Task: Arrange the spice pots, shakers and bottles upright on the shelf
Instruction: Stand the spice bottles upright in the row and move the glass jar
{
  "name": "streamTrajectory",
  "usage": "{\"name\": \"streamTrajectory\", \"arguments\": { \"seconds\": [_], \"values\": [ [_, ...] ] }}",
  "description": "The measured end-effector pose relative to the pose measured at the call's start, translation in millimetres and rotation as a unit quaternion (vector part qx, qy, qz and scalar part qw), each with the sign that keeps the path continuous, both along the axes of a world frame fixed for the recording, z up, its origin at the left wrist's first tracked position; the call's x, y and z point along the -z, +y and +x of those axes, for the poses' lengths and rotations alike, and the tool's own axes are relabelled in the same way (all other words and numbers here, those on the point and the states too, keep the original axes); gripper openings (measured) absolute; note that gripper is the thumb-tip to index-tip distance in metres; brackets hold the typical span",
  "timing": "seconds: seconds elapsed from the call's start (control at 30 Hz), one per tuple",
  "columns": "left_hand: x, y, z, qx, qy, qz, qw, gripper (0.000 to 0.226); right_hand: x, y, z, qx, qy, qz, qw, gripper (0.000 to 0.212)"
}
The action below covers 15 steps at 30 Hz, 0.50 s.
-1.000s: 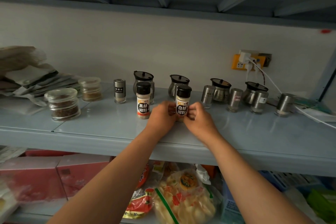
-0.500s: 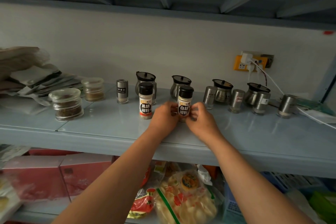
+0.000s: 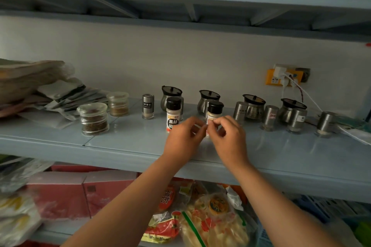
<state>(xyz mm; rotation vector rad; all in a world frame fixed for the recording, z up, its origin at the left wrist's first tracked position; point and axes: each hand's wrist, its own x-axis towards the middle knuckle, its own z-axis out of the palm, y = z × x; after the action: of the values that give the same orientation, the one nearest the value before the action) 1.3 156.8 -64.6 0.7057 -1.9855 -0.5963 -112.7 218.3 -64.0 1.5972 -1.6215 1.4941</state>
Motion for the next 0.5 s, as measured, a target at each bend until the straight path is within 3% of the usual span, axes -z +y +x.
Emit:
{"name": "streamTrajectory", "arguments": {
  "seconds": [0.2,0.5],
  "values": [
    [-7,-15,55,-0.036,0.069,0.0,0.997,0.004,-1,-22,56,-0.111,-0.067,0.006,0.992,0.004],
    [-5,-64,149,-0.193,0.126,-0.008,0.973,0.019,-2,-70,138,-0.217,-0.125,0.157,0.955,0.043]
  ]
}}
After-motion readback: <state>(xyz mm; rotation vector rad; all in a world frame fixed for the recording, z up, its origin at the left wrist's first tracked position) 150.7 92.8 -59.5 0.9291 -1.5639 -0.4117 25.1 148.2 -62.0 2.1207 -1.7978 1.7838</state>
